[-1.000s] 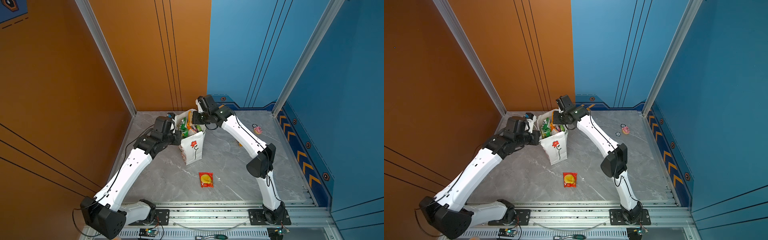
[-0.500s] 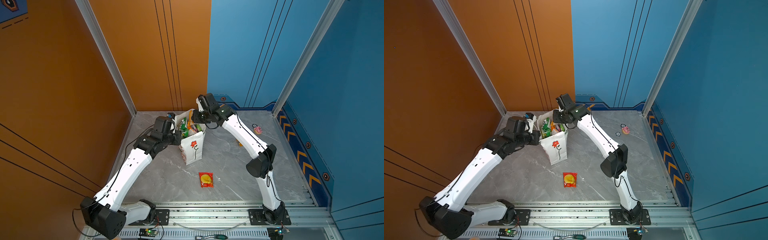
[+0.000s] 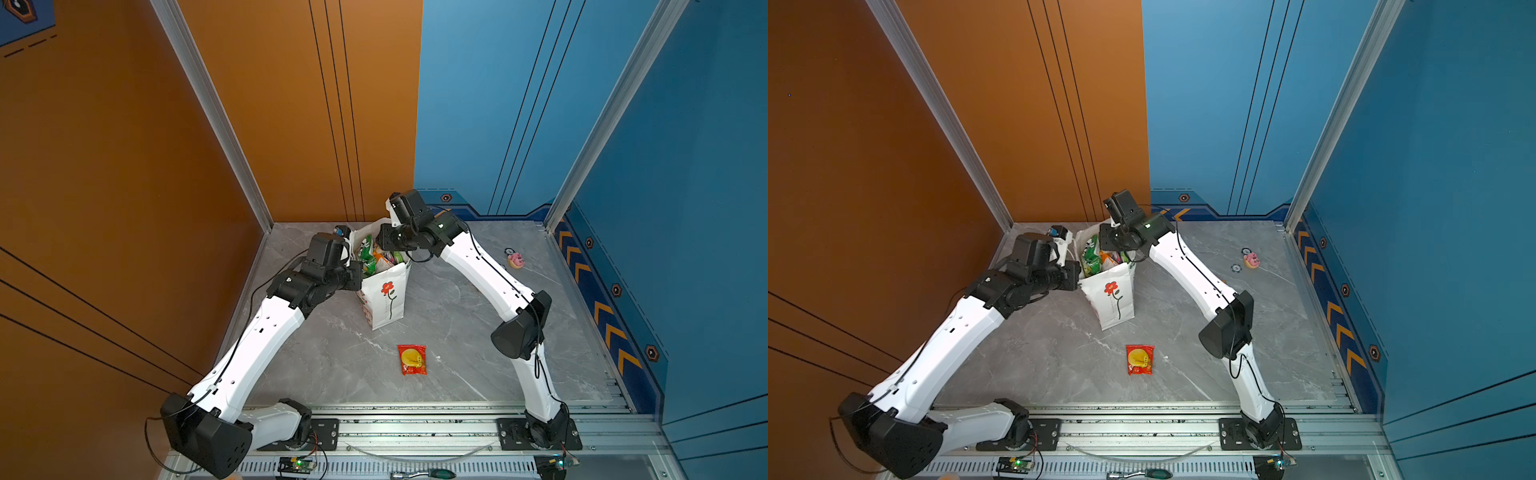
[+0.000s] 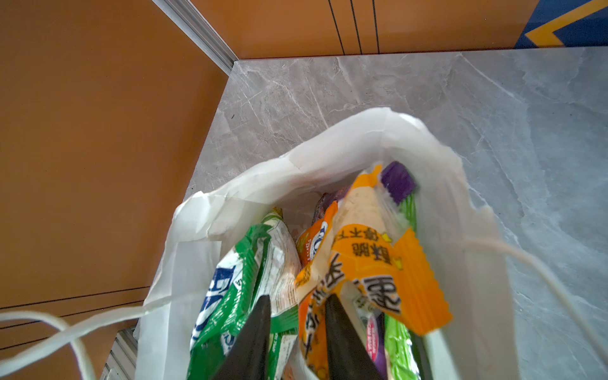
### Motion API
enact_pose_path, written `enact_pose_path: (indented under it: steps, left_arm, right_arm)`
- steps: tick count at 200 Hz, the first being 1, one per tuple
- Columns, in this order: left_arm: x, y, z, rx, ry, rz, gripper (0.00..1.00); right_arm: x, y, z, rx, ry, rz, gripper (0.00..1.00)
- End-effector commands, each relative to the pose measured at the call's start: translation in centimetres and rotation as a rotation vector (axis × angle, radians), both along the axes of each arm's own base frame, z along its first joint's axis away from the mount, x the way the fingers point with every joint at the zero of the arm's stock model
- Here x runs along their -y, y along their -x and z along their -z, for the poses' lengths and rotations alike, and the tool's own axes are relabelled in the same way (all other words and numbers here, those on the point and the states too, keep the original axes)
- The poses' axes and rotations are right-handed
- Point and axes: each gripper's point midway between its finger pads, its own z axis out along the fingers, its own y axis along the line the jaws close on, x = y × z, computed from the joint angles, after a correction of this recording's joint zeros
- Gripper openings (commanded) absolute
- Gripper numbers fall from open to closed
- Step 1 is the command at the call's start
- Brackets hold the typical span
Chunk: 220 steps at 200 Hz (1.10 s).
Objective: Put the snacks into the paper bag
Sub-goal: 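Lower the biscuit pack into the bag and open the right gripper, then raise the right gripper and move it to the red-and-yellow snack pack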
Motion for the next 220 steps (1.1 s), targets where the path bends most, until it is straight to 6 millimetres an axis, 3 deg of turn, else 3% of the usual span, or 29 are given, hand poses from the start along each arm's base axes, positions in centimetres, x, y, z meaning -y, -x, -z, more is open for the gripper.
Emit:
enact_pose_path:
  steps: [1, 5, 22, 111, 135, 140, 164, 197, 220]
  left_arm:
    - [0.2, -0.4, -2.5, 0.088, 0.008, 0.011, 0.0]
    - [0.2, -0.4, -2.6, 0.09, 0.008, 0.011, 0.0]
    - [0.2, -0.4, -2.6, 0.092, 0.009, 0.01, 0.0]
    - [0.1, -0.5, -2.5, 0.089, 0.004, 0.009, 0.0]
    - [0.1, -0.5, -2.5, 0.089, 0.003, 0.006, 0.0]
    - [0.1, -0.5, -2.5, 0.089, 0.003, 0.007, 0.0]
    - [0.1, -0.5, -2.5, 0.09, 0.003, 0.006, 0.0]
    - [0.1, -0.5, -2.5, 0.09, 0.002, 0.007, 0.0]
    - [0.1, -0.5, -2.3, 0.086, 0.0, 0.007, 0.0]
  right_arm:
    - [1.3, 2.2, -4.4, 0.075, -0.003, -0.01, 0.31]
    - [1.8, 2.8, -5.9, 0.097, -0.016, -0.011, 0.31]
    - [2.5, 3.6, -6.5, 0.114, -0.003, -0.01, 0.32]
    - [6.9, 8.3, -6.3, 0.151, 0.039, 0.008, 0.39]
    - [9.8, 8.8, -5.0, 0.178, 0.09, 0.072, 0.42]
    - [10.6, 9.0, -3.8, 0.164, 0.113, 0.086, 0.42]
    - [13.2, 10.0, -1.9, 0.148, 0.113, 0.13, 0.46]
    - [15.7, 12.0, 1.9, 0.115, 0.101, 0.167, 0.5]
    - [16.9, 13.6, 4.9, 0.045, 0.097, 0.195, 0.62]
